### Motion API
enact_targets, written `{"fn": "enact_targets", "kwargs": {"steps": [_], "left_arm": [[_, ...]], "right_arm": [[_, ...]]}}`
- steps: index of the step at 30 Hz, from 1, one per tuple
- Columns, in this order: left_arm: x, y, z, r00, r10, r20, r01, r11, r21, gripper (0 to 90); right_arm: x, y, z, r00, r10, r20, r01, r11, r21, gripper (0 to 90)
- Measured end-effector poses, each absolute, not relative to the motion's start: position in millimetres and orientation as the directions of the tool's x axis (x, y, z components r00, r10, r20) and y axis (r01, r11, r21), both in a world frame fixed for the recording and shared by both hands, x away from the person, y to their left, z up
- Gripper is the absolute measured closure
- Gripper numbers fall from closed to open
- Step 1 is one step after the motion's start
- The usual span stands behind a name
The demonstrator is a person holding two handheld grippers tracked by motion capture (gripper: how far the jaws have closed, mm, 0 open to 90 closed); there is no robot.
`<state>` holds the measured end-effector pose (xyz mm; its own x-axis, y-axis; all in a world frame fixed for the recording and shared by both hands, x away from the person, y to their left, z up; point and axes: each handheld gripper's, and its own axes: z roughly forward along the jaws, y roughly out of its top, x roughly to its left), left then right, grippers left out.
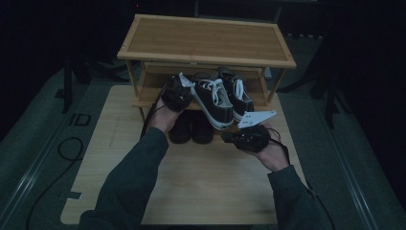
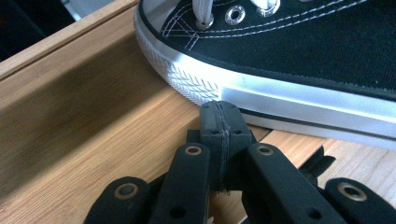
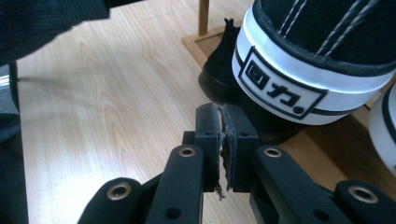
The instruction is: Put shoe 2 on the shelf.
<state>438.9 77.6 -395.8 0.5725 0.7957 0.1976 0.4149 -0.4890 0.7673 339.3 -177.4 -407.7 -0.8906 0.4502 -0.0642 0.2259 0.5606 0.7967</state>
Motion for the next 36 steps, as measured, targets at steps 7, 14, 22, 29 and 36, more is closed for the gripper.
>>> {"fn": "enact_targets", "kwargs": {"steps": [7,14,22,29,36], "left_arm": [[444.3,78.6,-395.6,0.553,0.814,0.179,0.435,-0.465,0.771,90.0],[445.1,80.4,-394.4,0.565,0.806,0.176,0.435,-0.472,0.767,89.7],[443.7,93.7,-392.6,0.595,0.792,0.140,0.445,-0.469,0.762,88.1],[440.8,102.4,-393.5,0.617,0.777,0.124,0.435,-0.468,0.770,86.8],[439.2,106.5,-395.8,0.626,0.771,0.119,0.419,-0.461,0.782,87.3]], "right_arm": [[338.7,-181.6,-400.1,-0.886,0.459,-0.067,0.210,0.525,0.824,85.0],[341.1,-175.0,-394.2,-0.885,0.457,-0.091,0.186,0.526,0.830,86.3],[341.8,-174.4,-394.1,-0.884,0.459,-0.093,0.186,0.526,0.830,87.2],[341.4,-173.7,-394.5,-0.882,0.462,-0.092,0.187,0.524,0.831,87.3],[341.5,-172.3,-395.8,-0.883,0.460,-0.091,0.184,0.518,0.835,88.0]]}}
